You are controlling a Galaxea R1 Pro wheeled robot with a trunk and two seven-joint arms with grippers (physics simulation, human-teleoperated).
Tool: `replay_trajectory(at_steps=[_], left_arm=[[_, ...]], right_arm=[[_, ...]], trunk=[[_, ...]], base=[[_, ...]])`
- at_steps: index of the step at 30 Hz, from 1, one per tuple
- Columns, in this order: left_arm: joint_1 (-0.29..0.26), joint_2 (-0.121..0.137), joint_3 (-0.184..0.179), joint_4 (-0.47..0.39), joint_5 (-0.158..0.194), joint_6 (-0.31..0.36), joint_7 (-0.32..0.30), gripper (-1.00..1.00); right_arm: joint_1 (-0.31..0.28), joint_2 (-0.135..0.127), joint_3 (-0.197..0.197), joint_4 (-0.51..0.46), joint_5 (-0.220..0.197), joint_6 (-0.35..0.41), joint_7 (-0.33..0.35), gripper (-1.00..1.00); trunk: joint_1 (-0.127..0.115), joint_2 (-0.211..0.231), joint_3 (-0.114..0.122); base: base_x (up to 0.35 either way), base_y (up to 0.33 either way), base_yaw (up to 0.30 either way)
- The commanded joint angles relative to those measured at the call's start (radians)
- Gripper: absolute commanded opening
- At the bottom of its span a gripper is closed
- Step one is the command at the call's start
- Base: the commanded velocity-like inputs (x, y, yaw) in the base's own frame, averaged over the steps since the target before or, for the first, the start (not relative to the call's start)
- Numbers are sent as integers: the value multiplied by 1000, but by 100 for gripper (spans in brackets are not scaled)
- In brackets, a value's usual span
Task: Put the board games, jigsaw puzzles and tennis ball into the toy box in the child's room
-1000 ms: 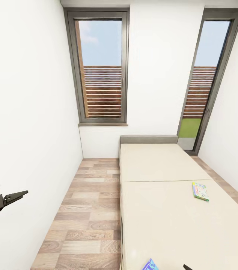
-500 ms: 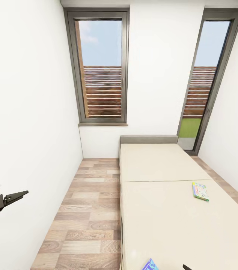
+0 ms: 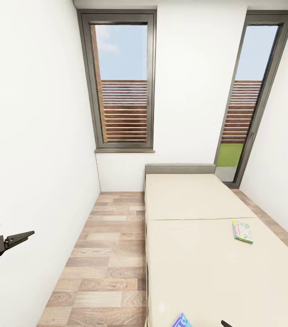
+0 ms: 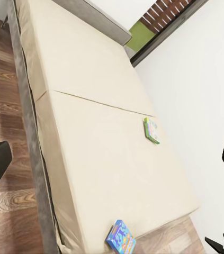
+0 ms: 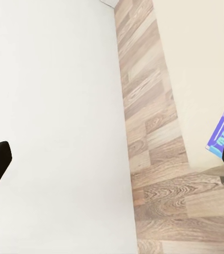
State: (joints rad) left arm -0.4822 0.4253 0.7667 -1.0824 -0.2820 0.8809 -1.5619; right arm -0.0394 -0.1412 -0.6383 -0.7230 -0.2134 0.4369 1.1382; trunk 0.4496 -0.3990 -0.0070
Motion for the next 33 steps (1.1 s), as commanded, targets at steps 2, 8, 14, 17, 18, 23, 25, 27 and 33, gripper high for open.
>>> replay_trajectory(at_steps=[2, 8, 14, 17, 18, 23, 25, 27, 33], left_arm=[[-1, 0, 2, -1, -11, 10, -9, 100], [-1, 0, 1, -1, -10, 10, -9, 100], [-1, 0, 1, -1, -11, 10, -9, 100], [-1, 0, 1, -1, -11, 10, -9, 100], [-1, 0, 1, -1, -10, 10, -9, 100], [-1, 0, 0, -1, -11, 10, -9, 100], [-1, 0, 0, -1, -10, 10, -9, 100], [-1, 0, 0, -1, -11, 10, -9, 100], [-1, 0, 1, -1, -11, 10, -9, 100]], right_arm=[[-1, 0, -1, 0, -4, 9, 2, 100], [-1, 0, 6, 0, -4, 9, 2, 100], [-1, 0, 10, 0, -4, 9, 2, 100], [-1, 0, 10, 0, -4, 9, 2, 100], [-1, 0, 10, 0, -4, 9, 3, 100], [-1, 0, 11, 0, -4, 8, 3, 100], [-1, 0, 11, 0, -4, 8, 3, 100], [-1, 0, 11, 0, -4, 8, 3, 100], [-1, 0, 12, -1, -4, 8, 4, 100]], trunk=[[0, -1, -1], [0, -1, -1], [0, -1, -1], [0, -1, -1], [0, -1, -1], [0, -1, -1], [0, -1, -1], [0, -1, -1], [0, -1, -1]], base=[[0, 0, 0], [0, 0, 0], [0, 0, 0], [0, 0, 0], [0, 0, 0], [-5, -9, 0], [-48, -46, 0], [-95, -71, 0], [-189, -91, 0]])
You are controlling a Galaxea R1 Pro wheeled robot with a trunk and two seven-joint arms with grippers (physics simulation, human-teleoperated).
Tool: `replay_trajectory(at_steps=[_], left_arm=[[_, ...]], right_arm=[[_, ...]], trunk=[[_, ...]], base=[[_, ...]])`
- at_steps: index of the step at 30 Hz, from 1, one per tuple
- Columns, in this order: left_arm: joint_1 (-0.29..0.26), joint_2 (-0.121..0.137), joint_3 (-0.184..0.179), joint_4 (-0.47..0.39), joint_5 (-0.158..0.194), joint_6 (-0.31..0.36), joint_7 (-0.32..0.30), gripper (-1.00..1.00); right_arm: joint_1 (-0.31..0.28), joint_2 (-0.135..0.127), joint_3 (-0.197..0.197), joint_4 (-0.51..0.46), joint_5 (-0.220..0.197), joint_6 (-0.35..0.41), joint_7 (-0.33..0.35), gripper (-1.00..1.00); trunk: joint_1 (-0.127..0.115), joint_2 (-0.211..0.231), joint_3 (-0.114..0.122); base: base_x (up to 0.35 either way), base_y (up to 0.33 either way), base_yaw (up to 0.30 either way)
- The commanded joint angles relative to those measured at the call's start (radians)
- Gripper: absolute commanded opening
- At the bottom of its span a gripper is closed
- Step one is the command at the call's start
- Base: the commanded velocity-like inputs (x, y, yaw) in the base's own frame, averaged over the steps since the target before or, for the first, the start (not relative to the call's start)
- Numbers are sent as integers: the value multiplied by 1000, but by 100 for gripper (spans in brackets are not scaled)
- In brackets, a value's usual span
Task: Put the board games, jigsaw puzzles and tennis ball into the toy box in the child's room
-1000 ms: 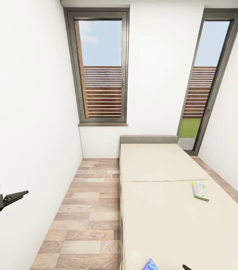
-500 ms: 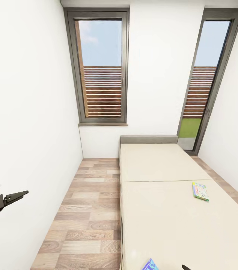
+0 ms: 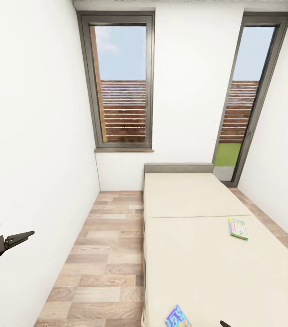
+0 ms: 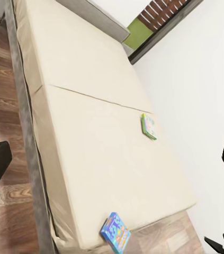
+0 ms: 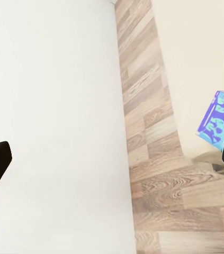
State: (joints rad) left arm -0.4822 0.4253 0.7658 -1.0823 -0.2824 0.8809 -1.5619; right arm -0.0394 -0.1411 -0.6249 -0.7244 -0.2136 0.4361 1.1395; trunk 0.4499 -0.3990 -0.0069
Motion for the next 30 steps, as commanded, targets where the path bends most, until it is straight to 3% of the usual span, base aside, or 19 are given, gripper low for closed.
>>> replay_trajectory(at_steps=[1, 14, 30], left_arm=[[-1, 0, 2, -1, -11, 10, -9, 100], [-1, 0, 3, -1, -10, 10, -9, 100], [-1, 0, 3, -1, -10, 10, -9, 100]], right_arm=[[0, 0, -1, 1, -4, 9, 2, 100], [0, 0, -1, 0, -4, 9, 2, 100], [0, 1, -1, 0, -2, 9, 3, 100]], trunk=[[0, -1, -1], [0, -1, -1], [0, -1, -1]], base=[[-173, -55, 0], [-116, -14, 0], [-16, -1, 0]])
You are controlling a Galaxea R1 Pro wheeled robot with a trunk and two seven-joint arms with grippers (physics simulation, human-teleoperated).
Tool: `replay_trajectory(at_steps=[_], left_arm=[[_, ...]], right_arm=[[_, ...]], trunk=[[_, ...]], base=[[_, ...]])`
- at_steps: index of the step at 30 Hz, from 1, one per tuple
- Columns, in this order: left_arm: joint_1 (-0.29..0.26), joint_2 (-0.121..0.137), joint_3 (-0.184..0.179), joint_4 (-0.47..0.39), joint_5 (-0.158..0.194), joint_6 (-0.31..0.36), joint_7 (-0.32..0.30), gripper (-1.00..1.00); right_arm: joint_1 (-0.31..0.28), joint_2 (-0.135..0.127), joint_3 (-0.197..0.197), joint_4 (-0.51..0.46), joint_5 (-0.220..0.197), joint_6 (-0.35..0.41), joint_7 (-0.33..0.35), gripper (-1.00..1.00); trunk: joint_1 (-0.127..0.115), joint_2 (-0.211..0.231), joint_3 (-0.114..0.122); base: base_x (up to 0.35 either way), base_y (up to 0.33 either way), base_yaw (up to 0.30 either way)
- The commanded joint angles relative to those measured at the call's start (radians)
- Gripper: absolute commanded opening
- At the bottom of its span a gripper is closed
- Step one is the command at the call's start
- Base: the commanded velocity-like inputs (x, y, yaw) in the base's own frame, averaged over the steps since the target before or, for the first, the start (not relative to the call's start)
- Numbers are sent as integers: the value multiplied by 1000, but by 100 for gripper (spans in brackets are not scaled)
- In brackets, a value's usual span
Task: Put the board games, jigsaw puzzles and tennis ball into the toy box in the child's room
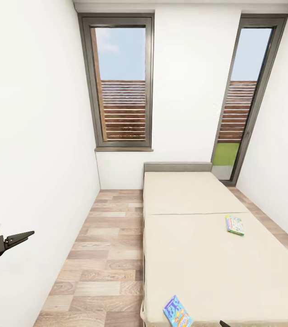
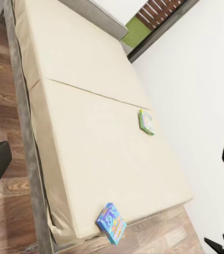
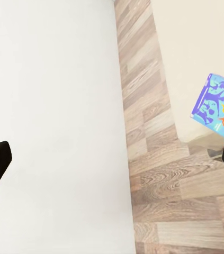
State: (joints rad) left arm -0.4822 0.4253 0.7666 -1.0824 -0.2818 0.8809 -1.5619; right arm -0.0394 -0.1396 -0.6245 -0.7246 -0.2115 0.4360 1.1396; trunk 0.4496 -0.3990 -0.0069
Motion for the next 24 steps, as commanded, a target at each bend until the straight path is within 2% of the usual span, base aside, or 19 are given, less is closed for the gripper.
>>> replay_trajectory(at_steps=[1, 10, 16, 17, 24], left_arm=[[-1, 0, 2, -1, -10, 10, -9, 100], [-1, 0, 2, -1, -11, 10, -9, 100], [-1, 0, 2, -1, -11, 10, -9, 100], [-1, 0, 2, -1, -11, 10, -9, 100], [-1, 0, 2, -1, -11, 10, -9, 100]], right_arm=[[0, 0, -1, 1, -4, 9, 2, 100], [0, 1, 0, 2, -2, 8, 0, 100], [0, 2, 1, 3, -5, 8, -60, 100], [0, 2, 13, 3, -6, 9, -95, 100], [0, 6, 65, 4, -8, 7, -148, 100]], trunk=[[0, -1, -1], [0, -1, -1], [0, -1, -1], [0, -1, -1], [0, -1, -1]], base=[[-32, 6, 0], [-56, 35, 13], [-10, 7, 5], [-2, 1, 1], [0, 0, 0]])
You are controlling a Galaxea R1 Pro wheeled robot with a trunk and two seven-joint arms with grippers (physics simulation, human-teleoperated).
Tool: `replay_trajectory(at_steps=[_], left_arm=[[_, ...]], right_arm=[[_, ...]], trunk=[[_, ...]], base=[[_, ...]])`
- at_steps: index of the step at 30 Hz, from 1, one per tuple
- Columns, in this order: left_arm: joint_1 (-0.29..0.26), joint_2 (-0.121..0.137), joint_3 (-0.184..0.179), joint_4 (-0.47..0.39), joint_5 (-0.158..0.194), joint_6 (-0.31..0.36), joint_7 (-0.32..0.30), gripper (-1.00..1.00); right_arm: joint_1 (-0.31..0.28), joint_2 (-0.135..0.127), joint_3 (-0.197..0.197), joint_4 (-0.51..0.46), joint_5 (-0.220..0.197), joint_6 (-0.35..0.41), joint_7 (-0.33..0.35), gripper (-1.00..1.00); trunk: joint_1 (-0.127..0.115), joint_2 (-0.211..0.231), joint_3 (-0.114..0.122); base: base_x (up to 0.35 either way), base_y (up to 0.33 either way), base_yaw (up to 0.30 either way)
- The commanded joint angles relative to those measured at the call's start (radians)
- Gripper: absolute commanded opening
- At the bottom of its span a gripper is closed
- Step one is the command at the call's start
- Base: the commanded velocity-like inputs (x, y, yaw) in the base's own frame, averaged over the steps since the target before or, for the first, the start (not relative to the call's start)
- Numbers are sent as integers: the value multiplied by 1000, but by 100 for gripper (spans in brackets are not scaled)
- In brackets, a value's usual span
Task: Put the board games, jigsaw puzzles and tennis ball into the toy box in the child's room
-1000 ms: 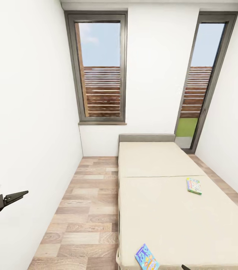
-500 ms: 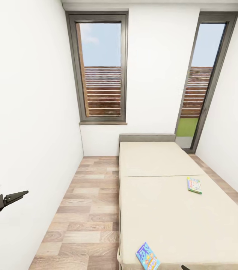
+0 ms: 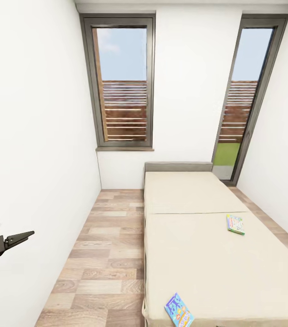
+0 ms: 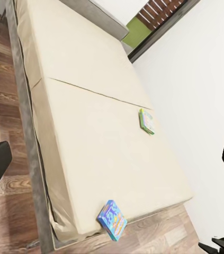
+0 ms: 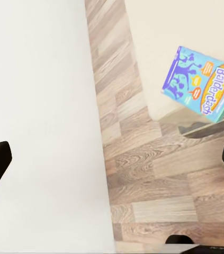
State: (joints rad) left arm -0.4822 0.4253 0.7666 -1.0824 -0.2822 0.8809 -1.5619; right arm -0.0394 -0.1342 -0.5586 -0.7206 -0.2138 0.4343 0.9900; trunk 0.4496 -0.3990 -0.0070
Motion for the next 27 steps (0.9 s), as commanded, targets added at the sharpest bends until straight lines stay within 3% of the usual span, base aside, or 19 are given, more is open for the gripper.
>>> replay_trajectory(at_steps=[1, 8, 14, 22, 27], left_arm=[[-1, 0, 2, -1, -10, 10, -9, 100], [-1, 0, 2, -1, -10, 10, -9, 100], [-1, 0, 1, -1, -10, 10, -9, 100], [-1, -3, -5, -1, -9, 10, -9, 100], [-1, -4, -19, -1, -9, 11, -9, 100]], right_arm=[[0, 4, 6, 1, -5, 8, -9, 100], [0, 42, 39, 1, -3, 4, -131, 100], [-4, 62, 44, 26, -6, -33, -212, 100], [-69, 67, 47, 171, -5, -90, -242, 100], [-99, 66, 47, 214, -6, -105, -241, 100]], trunk=[[0, -1, -1], [0, -1, -1], [0, -1, -1], [0, -1, -1], [0, -1, -1]], base=[[0, 0, 0], [0, 0, 0], [0, 0, 0], [0, 0, 0], [0, 0, 0]])
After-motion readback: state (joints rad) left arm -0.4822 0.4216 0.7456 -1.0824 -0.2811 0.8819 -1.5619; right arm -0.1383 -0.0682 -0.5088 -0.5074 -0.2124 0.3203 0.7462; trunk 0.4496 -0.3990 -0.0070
